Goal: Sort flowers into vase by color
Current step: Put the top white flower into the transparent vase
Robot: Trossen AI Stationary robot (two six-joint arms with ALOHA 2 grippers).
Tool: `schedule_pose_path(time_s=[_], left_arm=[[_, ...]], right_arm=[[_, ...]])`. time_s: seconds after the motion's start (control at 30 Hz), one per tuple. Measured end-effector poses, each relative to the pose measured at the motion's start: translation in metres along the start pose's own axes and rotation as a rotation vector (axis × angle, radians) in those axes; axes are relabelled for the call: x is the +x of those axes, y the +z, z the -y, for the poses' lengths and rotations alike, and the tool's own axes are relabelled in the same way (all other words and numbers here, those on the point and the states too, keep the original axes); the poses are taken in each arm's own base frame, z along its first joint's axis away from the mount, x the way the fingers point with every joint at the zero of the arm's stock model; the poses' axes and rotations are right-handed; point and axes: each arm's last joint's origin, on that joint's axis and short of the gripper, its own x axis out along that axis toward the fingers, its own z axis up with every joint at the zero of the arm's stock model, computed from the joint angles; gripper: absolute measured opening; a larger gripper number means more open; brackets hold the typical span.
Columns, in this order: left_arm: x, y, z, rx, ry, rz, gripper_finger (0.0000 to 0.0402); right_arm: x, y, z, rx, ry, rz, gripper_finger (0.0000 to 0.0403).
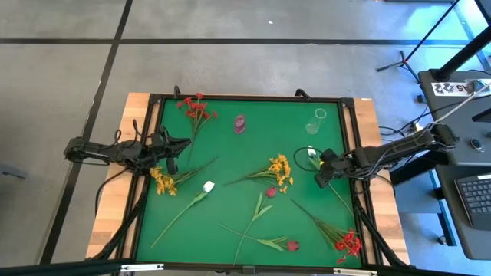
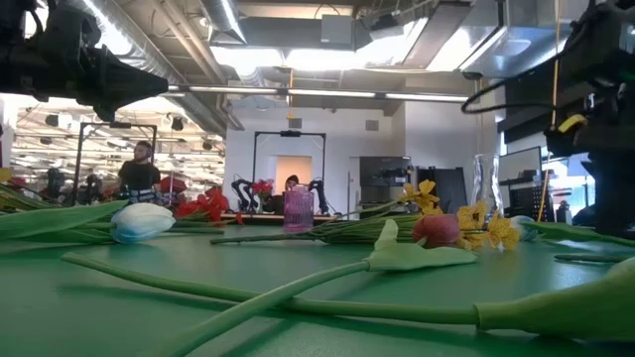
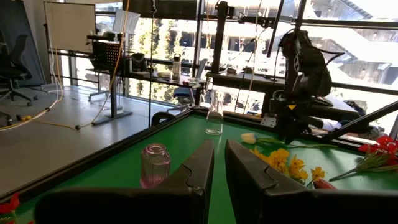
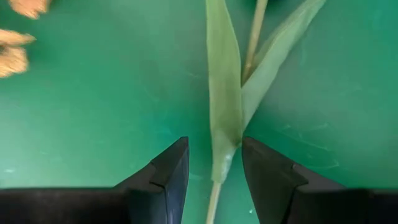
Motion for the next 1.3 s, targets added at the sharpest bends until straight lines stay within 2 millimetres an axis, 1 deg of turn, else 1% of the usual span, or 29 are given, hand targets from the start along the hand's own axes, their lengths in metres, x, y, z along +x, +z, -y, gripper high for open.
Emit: schedule_pose_path(time_s=[0.27, 0.57, 0.7, 0.93, 0.97, 1.03, 1.17, 1.3], left_arm=[[0.000, 0.000, 0.000, 0.000, 0.000, 0.000, 0.0039], [0.000, 0.000, 0.000, 0.000, 0.000, 0.000, 0.0039], [0.000, 0.000, 0.000, 0.000, 0.000, 0.000, 0.0039], [0.000, 0.000, 0.000, 0.000, 0.000, 0.000, 0.0039], [0.000, 0.000, 0.000, 0.000, 0.000, 0.000, 0.0039], [0.000, 0.000, 0.000, 0.000, 0.000, 0.000, 0.0039], [0.000, 0.000, 0.000, 0.000, 0.000, 0.000, 0.0039], [0.000, 0.000, 0.000, 0.000, 0.000, 0.000, 0.0039]], right_arm=[[0.008, -0.002, -0.003, -0.008, -0.040, -0.086, 0.0149], [0.011, -0.002, -0.004, -0.010, -0.061, -0.106, 0.0144], [0.011, -0.003, -0.004, -0.011, -0.064, -0.116, 0.0114], [0.011, -0.004, -0.004, -0.034, -0.053, -0.141, 0.0019], [0.011, -0.004, -0.004, -0.035, -0.053, -0.141, 0.0012], [0.011, -0.004, -0.004, -0.035, -0.053, -0.138, 0.0011], [0.012, -0.003, -0.004, -0.037, -0.055, -0.128, 0.0027], [0.012, -0.002, -0.005, -0.038, -0.044, -0.109, 0.0018]])
